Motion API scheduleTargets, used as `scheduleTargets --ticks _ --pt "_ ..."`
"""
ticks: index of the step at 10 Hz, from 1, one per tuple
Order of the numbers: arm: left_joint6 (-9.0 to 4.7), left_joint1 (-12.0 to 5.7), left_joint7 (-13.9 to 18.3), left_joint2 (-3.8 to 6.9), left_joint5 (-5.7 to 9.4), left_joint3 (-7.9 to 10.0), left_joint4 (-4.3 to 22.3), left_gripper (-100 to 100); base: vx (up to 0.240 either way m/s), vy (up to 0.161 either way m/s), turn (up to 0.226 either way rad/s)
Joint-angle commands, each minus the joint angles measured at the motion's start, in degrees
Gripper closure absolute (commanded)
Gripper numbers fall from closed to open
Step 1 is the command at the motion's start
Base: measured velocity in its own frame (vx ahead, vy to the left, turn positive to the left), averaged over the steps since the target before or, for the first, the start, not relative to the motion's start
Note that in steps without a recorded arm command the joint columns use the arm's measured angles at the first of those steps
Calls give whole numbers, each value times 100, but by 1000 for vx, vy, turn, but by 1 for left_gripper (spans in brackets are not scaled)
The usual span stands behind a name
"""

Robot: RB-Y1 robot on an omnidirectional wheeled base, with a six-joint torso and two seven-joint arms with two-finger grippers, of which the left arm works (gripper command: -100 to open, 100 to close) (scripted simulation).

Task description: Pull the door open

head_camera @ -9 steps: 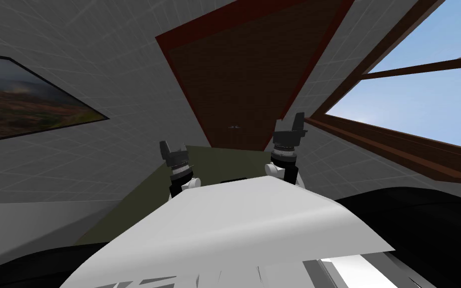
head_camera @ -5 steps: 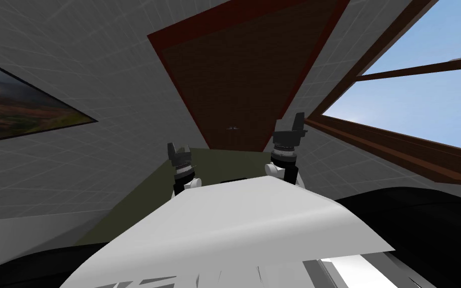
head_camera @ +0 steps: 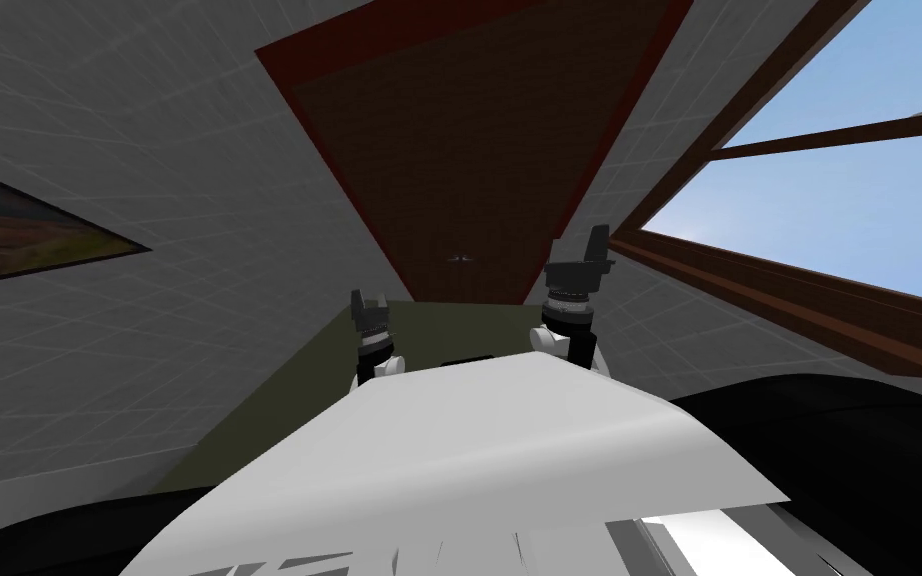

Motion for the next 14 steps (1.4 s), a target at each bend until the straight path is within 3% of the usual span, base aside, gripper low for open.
scheduleTargets --ticks 1,14 --pt "-43 -42 37 59 5 -3 215 -100 127 -62 -88" --pt "-434 -504 316 493 76 53 2038 -100 106 -38 -73"
